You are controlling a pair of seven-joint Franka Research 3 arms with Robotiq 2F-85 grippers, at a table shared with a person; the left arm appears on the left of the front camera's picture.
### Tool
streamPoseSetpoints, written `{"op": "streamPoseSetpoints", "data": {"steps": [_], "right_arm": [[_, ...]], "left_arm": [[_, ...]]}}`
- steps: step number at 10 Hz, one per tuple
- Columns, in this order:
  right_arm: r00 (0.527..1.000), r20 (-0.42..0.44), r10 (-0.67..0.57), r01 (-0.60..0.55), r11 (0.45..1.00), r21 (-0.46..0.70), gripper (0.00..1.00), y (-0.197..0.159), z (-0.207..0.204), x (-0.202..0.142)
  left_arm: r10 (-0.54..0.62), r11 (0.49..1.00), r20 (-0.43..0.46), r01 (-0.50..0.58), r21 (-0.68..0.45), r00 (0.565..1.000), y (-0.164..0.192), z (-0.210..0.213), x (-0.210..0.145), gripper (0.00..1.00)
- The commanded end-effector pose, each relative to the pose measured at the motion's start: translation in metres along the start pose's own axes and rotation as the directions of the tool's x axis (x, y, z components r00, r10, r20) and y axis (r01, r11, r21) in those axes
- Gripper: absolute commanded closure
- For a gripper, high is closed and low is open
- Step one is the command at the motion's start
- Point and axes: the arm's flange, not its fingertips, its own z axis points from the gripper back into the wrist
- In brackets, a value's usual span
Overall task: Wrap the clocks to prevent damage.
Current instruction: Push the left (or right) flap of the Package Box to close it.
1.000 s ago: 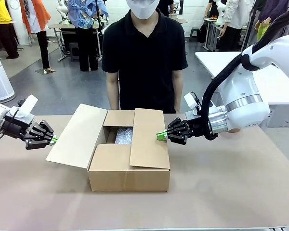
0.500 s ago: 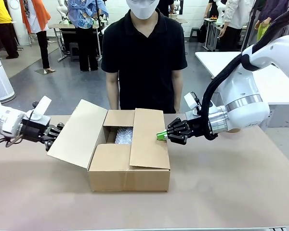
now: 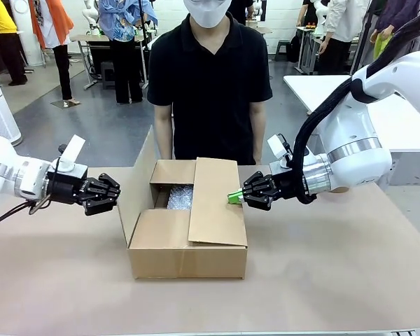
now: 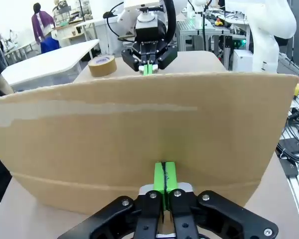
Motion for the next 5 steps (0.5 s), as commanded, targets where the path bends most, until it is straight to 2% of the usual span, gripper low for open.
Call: {"op": "streamPoseSetpoints", "data": {"steps": [1, 5], "right_arm": [[1.000, -0.007, -0.005, 0.005, 1.000, 0.001, 0.99, 0.001, -0.002, -0.003], [1.000, -0.007, -0.005, 0.005, 1.000, 0.001, 0.99, 0.001, -0.002, -0.003]], "left_arm": [[-0.046, 0.999, 0.025, 0.046, -0.003, 0.999, 0.004, -0.015, 0.000, 1.00], [-0.035, 0.999, 0.039, 0.035, 0.011, 0.999, 0.014, -0.031, -0.006, 1.00]]}}
